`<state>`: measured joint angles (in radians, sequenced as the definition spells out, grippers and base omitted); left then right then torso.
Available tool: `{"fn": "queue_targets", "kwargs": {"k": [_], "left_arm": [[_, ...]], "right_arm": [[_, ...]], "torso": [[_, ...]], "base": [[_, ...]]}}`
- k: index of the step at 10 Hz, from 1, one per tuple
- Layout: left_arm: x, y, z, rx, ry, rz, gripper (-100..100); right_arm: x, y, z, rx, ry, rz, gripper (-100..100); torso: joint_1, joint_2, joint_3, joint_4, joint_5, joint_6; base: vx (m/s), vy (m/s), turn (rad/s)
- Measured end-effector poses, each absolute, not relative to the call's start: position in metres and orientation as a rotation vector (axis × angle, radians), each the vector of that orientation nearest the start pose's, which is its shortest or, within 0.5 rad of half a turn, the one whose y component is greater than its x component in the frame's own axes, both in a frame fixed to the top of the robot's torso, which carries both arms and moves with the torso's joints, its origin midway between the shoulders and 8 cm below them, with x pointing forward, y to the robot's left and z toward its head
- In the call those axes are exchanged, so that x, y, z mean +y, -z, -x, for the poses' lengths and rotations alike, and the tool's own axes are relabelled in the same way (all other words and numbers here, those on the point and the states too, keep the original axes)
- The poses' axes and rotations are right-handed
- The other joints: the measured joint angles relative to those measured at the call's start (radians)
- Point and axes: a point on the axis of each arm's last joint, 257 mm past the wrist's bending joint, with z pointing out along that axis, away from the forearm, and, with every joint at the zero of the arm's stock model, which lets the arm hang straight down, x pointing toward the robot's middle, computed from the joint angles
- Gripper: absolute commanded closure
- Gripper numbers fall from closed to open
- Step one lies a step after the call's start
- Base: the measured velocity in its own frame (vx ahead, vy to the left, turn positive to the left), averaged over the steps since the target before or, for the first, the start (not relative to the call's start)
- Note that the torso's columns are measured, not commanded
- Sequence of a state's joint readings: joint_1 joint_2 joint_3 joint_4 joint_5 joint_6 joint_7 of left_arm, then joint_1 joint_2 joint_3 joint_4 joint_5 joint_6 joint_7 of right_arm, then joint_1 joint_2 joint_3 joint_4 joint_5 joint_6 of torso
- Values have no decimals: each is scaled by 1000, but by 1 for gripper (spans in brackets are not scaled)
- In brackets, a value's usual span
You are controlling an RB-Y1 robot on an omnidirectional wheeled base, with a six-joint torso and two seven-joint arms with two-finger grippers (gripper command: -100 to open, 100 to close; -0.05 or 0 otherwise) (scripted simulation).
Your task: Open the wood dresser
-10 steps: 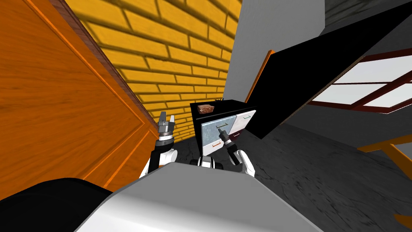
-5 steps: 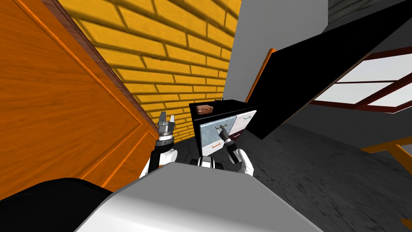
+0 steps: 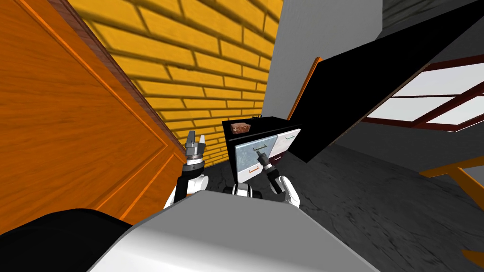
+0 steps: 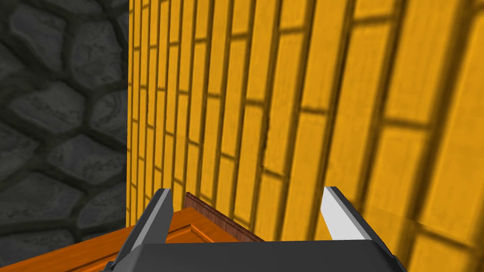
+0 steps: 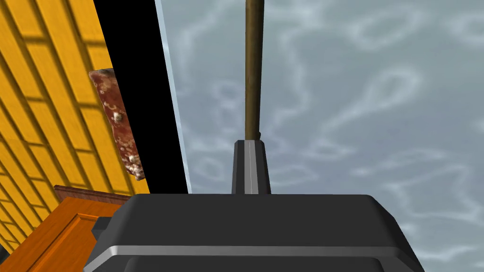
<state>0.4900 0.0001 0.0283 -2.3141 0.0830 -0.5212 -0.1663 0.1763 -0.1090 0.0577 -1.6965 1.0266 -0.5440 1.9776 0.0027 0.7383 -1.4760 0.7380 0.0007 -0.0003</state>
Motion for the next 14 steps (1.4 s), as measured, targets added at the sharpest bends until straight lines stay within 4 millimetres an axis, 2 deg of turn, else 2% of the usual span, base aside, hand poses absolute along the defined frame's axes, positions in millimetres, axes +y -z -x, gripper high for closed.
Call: {"fn": "queue_targets", "kwargs": {"k": [3, 4, 6, 8, 11, 14], "left_arm": [[295, -47, -330, 555, 1188, 596, 0], [295, -47, -330, 555, 1188, 596, 0], [295, -47, -330, 555, 1188, 596, 0], [295, -47, -330, 555, 1188, 596, 0], [295, -47, -330, 555, 1188, 596, 0], [295, -47, -330, 555, 1188, 596, 0]], "right_arm": [[-132, 183, -466, 733, 892, 1248, -100], [-132, 183, -467, 736, 891, 1247, 100], [-129, 189, -464, 737, 885, 1249, 100], [-131, 184, -465, 730, 886, 1250, 100], [-133, 188, -464, 739, 878, 1263, 100], [-131, 185, -460, 728, 869, 1265, 100]], "torso": [[-2, -4, -2, -1, 0, 0], [-4, -1, -1, 0, -1, 1], [-5, 3, 2, 2, -1, 1], [-5, 9, 6, 4, -1, 1], [0, 1, 0, 5, 1, 1], [-5, 6, 3, 6, 0, 2]], "base": [[36, 40, 41], [-23, -27, -58], [-77, -32, -8], [-174, -74, -19], [-130, -70, -15], [-172, -91, -30]]}}
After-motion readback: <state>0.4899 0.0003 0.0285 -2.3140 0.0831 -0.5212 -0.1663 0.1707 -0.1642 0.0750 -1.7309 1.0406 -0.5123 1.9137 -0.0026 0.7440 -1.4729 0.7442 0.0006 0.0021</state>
